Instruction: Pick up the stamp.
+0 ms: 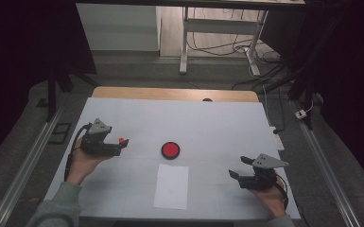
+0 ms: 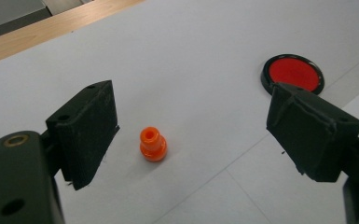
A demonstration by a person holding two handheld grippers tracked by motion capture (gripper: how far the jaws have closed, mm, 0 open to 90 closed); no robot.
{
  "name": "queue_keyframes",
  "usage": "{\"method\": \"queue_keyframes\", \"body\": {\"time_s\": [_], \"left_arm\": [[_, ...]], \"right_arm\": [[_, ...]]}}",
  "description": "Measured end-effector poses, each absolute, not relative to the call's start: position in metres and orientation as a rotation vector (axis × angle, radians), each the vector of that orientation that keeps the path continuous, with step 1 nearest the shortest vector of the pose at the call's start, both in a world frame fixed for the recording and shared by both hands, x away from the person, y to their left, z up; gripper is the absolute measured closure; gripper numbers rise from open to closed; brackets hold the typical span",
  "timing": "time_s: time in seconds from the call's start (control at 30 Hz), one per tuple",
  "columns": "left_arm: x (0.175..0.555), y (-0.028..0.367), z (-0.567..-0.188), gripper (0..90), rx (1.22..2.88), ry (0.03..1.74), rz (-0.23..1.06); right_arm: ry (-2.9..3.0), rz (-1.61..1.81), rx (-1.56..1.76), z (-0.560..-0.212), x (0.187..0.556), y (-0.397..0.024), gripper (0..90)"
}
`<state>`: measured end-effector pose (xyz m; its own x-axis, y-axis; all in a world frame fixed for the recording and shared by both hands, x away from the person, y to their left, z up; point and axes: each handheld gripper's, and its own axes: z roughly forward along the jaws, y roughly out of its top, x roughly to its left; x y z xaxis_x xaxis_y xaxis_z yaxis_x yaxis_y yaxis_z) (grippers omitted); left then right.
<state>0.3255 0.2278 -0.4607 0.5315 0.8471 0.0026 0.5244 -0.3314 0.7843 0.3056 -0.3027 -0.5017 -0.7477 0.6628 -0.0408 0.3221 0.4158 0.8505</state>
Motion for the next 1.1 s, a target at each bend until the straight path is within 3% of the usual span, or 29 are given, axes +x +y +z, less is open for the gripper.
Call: {"method": "queue_keyframes", "body": {"time_s": [1.1], "left_arm": [[0.358, 0.241, -0.493, 19.5, 2.07, 1.211, 0.455]], "right_arm": [[2.332, 1.231, 0.831, -0.505, 0.306, -0.3, 25.3]]}}
